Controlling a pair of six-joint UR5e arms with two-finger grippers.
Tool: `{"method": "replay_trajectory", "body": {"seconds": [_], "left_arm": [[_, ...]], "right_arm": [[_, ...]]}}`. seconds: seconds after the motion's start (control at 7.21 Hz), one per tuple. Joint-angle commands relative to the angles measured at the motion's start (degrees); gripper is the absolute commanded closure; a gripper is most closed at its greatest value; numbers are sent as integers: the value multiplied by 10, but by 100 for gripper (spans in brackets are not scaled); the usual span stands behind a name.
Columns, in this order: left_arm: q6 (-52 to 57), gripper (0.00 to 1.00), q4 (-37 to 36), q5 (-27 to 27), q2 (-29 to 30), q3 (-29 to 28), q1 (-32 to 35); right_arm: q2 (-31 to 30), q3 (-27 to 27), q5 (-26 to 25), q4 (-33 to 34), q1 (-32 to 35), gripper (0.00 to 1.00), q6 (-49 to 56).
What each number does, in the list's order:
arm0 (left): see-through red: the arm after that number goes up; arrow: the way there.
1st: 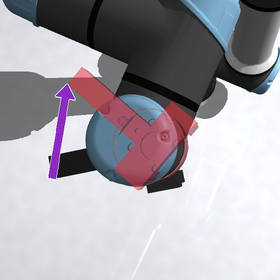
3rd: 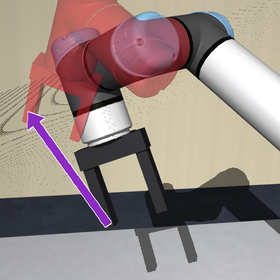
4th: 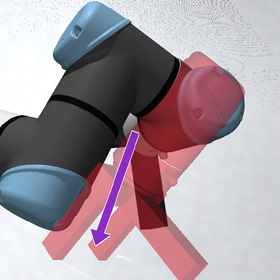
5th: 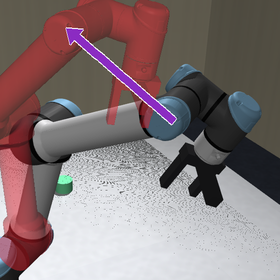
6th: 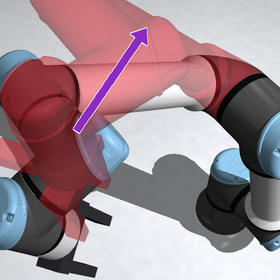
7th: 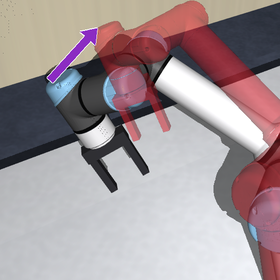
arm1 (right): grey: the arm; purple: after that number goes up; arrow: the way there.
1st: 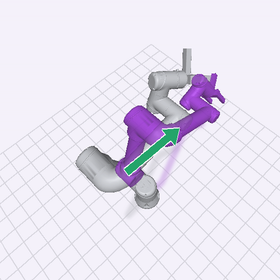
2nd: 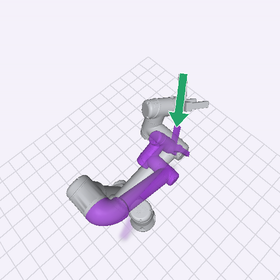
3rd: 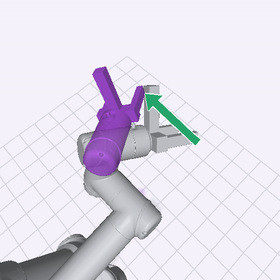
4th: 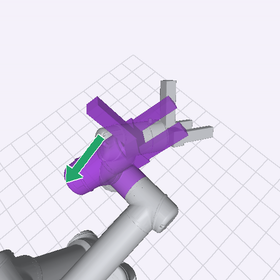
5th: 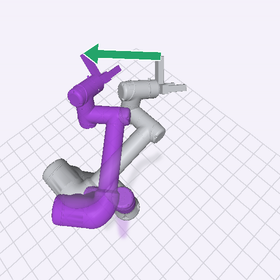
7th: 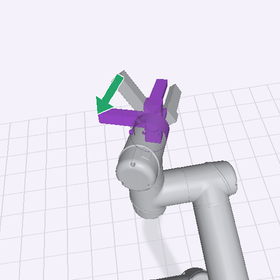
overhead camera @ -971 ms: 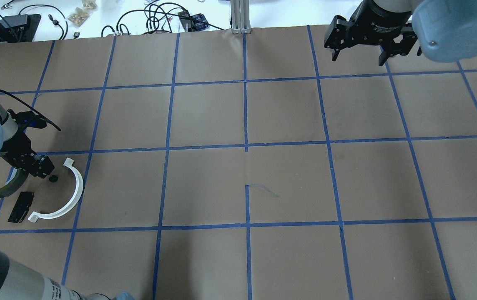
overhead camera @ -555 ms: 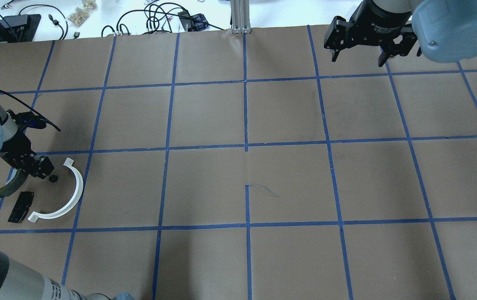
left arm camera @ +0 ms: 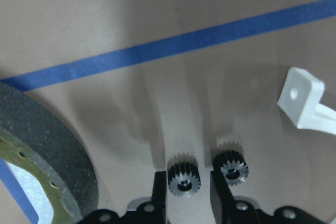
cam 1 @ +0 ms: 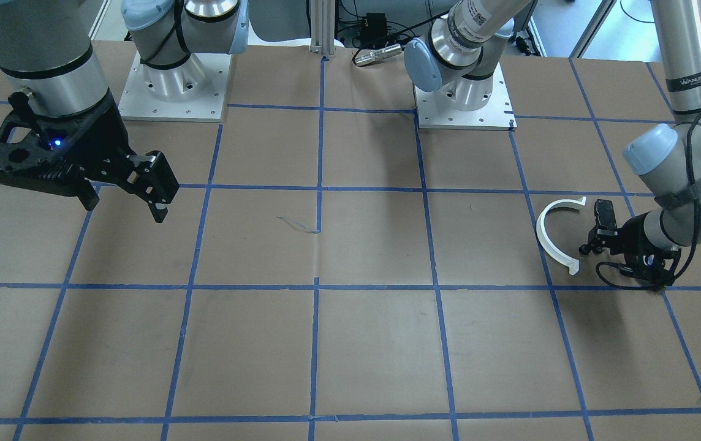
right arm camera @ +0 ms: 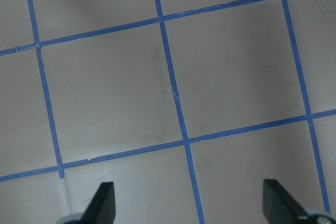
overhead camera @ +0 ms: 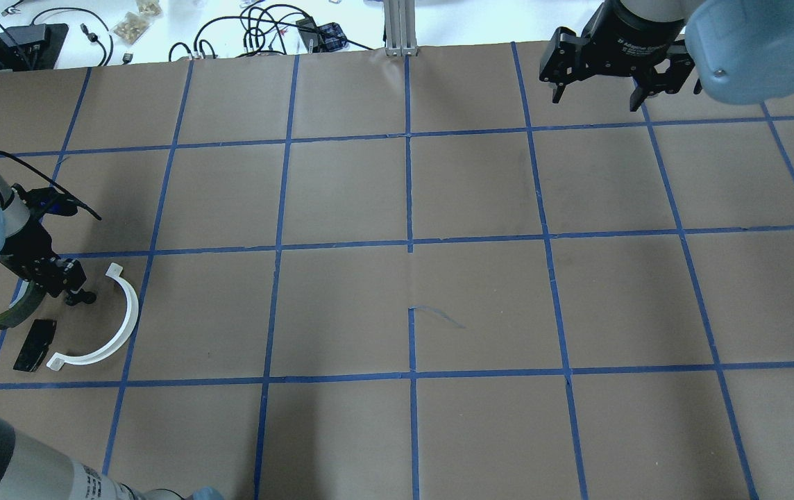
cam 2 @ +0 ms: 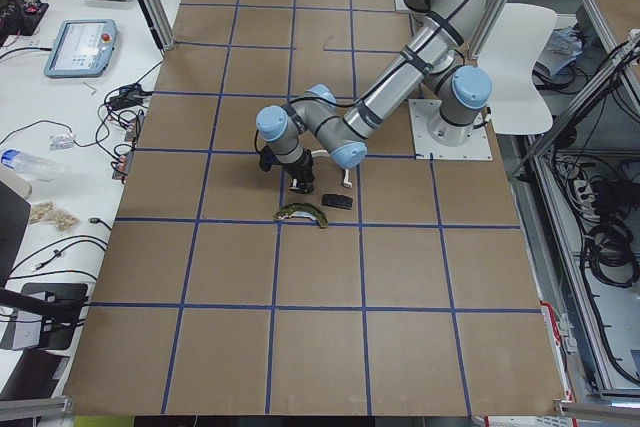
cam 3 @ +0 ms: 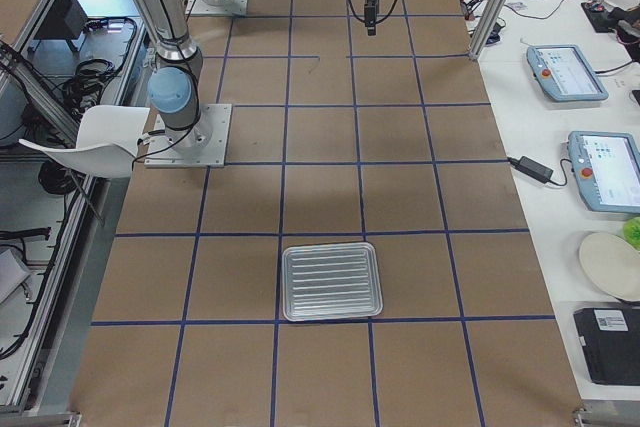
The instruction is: Place bearing gear from tray to pile
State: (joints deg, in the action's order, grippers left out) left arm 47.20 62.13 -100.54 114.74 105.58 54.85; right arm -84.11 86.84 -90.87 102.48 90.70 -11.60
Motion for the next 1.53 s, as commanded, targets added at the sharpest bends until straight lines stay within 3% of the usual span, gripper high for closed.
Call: {"method": "replay_trajectory", "body": {"seconds": [0.0, 0.42, 0.83, 0.97, 1.11, 1.39], "left_arm": [[0, 32, 2, -3, -8, -5, 1], [-44, 15, 38, 5, -48, -55, 25], [-223, 8, 244, 67, -86, -204, 140], [-289, 0, 312, 95, -96, -262, 168], [-316, 0, 331, 91, -108, -302, 213], [-364, 0, 338, 124, -137, -310, 289]], "right_arm": [[0, 0, 0, 0, 0, 0, 0], [0, 0, -2, 0, 0, 0, 0], [0, 0, -3, 0, 0, 0, 1], [0, -1, -3, 0, 0, 0, 1], [0, 0, 0, 0, 0, 0, 1], [0, -1, -1, 0, 0, 0, 1]]}}
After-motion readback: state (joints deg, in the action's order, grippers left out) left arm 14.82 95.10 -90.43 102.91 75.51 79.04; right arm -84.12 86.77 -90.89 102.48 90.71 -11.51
